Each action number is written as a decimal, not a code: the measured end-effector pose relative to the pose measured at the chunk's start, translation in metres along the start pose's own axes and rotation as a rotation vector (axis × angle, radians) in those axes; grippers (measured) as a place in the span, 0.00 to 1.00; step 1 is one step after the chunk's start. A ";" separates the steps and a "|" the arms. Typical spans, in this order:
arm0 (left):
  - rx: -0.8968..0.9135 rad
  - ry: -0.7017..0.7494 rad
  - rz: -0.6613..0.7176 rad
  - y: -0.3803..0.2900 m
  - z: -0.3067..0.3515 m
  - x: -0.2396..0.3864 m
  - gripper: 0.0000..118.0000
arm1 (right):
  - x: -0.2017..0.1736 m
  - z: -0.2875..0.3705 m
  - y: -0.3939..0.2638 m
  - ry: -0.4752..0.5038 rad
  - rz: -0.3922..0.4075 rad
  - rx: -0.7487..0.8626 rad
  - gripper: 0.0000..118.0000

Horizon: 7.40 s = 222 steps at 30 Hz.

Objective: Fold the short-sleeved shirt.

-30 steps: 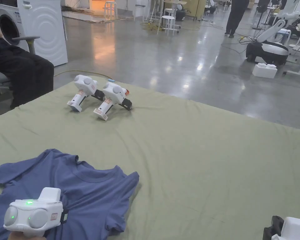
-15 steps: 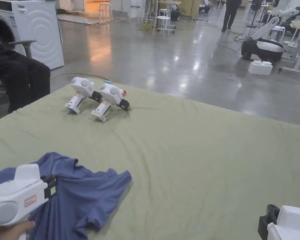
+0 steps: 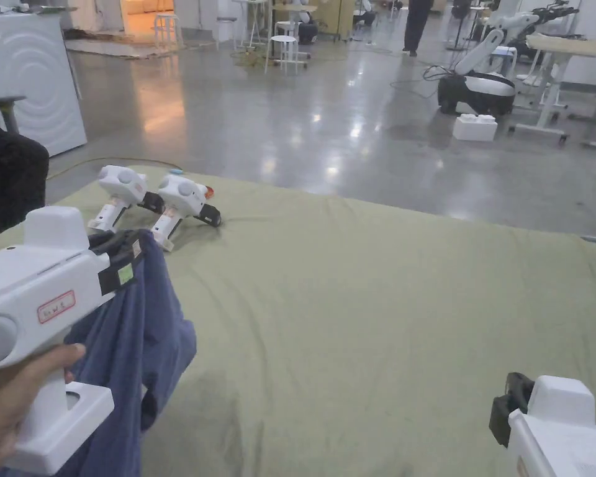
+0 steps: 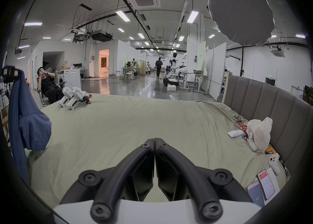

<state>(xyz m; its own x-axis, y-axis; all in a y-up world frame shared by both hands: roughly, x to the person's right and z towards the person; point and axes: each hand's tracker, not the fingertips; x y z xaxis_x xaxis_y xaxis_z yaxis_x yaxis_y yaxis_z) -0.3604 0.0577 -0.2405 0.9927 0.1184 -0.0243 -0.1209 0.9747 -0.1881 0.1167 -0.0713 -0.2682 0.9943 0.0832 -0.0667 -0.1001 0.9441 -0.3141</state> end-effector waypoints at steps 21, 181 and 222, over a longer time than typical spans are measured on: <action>-0.280 -0.594 -0.086 -0.114 -0.080 0.328 0.00 | 0.118 0.063 -0.005 -0.228 -0.075 0.050 0.00; -0.365 0.155 0.105 -0.148 -0.028 0.015 0.00 | 0.195 0.010 0.014 -0.255 -0.034 -0.217 0.03; -0.073 0.155 -0.163 -0.139 0.012 0.125 0.11 | 0.017 0.054 0.000 -0.150 -0.031 0.159 0.29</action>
<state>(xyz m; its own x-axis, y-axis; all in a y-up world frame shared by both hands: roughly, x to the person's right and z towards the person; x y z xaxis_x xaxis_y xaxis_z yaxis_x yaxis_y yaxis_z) -0.2191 -0.0609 -0.2051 0.9876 -0.0758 -0.1373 0.0359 0.9614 -0.2728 0.1359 -0.0526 -0.2181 0.9923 0.0889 0.0862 -0.0744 0.9843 -0.1598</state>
